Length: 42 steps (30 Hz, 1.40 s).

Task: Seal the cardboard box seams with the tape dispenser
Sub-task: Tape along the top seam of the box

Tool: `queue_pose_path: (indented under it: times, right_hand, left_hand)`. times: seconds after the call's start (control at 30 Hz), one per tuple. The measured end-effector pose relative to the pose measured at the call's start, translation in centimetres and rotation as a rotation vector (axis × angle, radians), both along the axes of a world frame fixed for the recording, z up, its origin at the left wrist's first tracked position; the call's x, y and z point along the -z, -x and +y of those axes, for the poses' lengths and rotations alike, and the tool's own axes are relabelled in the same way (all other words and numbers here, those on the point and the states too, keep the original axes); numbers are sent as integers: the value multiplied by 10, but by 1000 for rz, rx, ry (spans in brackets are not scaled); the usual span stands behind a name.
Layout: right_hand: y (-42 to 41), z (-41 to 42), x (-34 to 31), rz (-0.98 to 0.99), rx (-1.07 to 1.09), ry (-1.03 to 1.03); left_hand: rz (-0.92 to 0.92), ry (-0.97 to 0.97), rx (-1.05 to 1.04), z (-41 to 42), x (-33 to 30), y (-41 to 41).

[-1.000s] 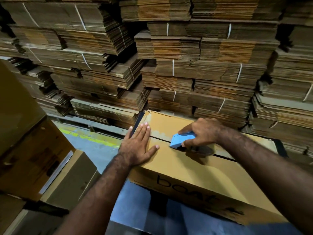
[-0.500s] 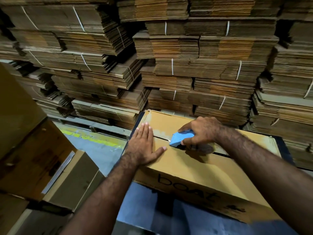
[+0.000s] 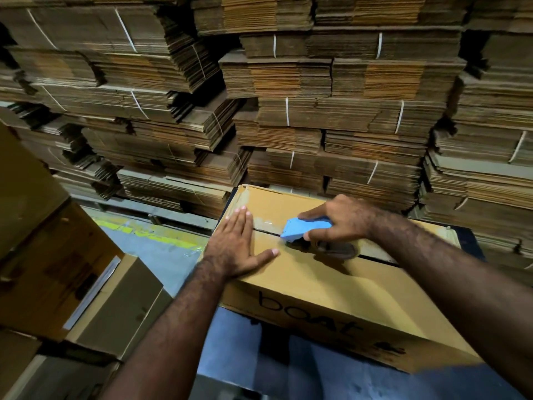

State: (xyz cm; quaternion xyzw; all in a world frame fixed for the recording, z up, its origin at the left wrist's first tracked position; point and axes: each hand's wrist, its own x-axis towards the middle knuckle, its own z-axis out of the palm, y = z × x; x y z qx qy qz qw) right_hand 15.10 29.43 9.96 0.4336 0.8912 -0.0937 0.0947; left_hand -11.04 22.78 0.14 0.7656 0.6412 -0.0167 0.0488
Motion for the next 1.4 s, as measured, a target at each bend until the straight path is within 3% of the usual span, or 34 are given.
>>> queue_pose_path:
  times: [0.17,0.37,0.53,0.6,0.7,0.77,0.83,0.93,1.03,1.4]
  right_hand:
    - [-40,-14,-10,45,48,63]
    - [-14,-16,-3,-166,16,-109]
    - [-14,-14,-1,-183,3,-110]
    - [-13,-14,-2,-187,7,-85]
    - [-15,-14,-7,-162,12,-36]
    - [-16,-15,-9,-146,0,-29]
    - [-17,-16,-8,-131,-6,-29]
    - [-17,-16,-5,-139,-14,-72]
    - [-20,-16,-3,-135,-10,-96]
    - [-95,-30,-12,-52,27,-5]
  left_hand:
    - [30,-11,20,-1,-4,3]
    - [56,-11,-8,-4,-4,-14]
    - [-26,72,289,-14,-7,-57]
    - [-49,84,304,-15,-6,-72]
    - [-159,33,179,-15,-8,-67]
    - [-256,-27,-28,-9,-13,-58]
    - [-231,-20,-250,3,-17,-56]
    - [-109,72,-416,19,-15,-72]
    - [-12,66,-456,19,-5,-83]
    - [-47,72,-471,24,-7,-74]
